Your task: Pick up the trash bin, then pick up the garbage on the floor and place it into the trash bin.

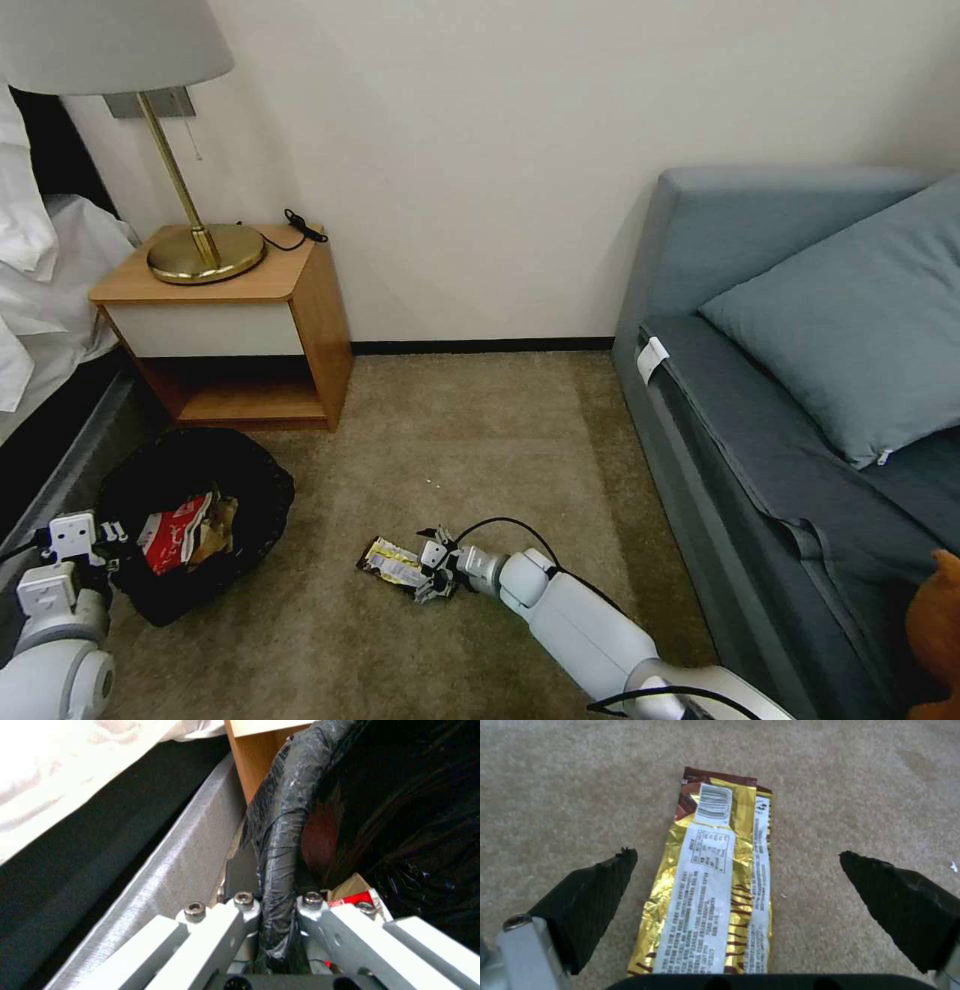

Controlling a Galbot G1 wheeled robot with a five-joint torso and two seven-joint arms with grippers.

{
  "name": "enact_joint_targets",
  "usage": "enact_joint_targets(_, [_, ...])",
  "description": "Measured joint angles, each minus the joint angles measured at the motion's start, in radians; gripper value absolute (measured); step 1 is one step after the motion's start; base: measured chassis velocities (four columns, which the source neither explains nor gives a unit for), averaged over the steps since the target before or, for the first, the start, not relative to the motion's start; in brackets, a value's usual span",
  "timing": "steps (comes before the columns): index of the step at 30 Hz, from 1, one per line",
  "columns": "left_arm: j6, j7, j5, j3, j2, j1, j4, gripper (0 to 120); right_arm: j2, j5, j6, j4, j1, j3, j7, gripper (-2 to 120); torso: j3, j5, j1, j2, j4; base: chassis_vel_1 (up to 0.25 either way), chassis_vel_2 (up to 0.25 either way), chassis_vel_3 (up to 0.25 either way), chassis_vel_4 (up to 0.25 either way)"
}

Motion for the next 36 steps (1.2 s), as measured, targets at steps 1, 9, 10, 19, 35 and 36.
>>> enact_joint_targets(1, [-0.005, 0.005, 0.0, -0.007, 0.007, 0.011, 0.002, 1, 0.0, -0.002, 0.002, 0.002, -0.004, 0.003, 0.001, 100, 0.0, 0.0001, 0.0, 0.0, 0.0002, 0.0, 0.0, 0.0, 0.0])
enact_joint_targets(9, [-0.031, 0.014, -0.003, -0.037, 0.027, 0.036, 0.047, 1, -0.002, -0.023, 0.005, -0.001, -0.015, 0.017, 0.007, 100, 0.0, 0.0, 0.0, 0.0, 0.0003, 0.0, 0.0, 0.0, 0.0])
enact_joint_targets(10, [-0.031, 0.014, -0.003, -0.037, 0.027, 0.036, 0.047, 1, -0.002, -0.023, 0.005, -0.001, -0.015, 0.017, 0.007, 100, 0.0, 0.0, 0.0, 0.0, 0.0003, 0.0, 0.0, 0.0, 0.0])
enact_joint_targets(19, [-0.032, 0.016, -0.003, -0.032, 0.024, 0.027, 0.052, 1, -0.008, -0.039, 0.001, -0.009, -0.02, 0.025, 0.02, 100, 0.0, 0.0, 0.0, 0.0, 0.0001, 0.0, 0.0, 0.0, 0.0])
enact_joint_targets(35, [-0.037, 0.015, -0.002, -0.022, 0.018, 0.013, 0.064, 1, -0.008, -0.063, 0.0, -0.031, -0.039, 0.037, 0.017, 100, 0.0, 0.0001, 0.0, 0.0, 0.0001, 0.0, 0.0, 0.0, 0.0])
enact_joint_targets(36, [-0.037, 0.015, -0.002, -0.021, 0.017, 0.013, 0.066, 1, -0.008, -0.065, 0.0, -0.033, -0.041, 0.038, 0.017, 100, 0.0, 0.0001, 0.0, 0.0, 0.0, 0.0, 0.0, 0.0, 0.0])
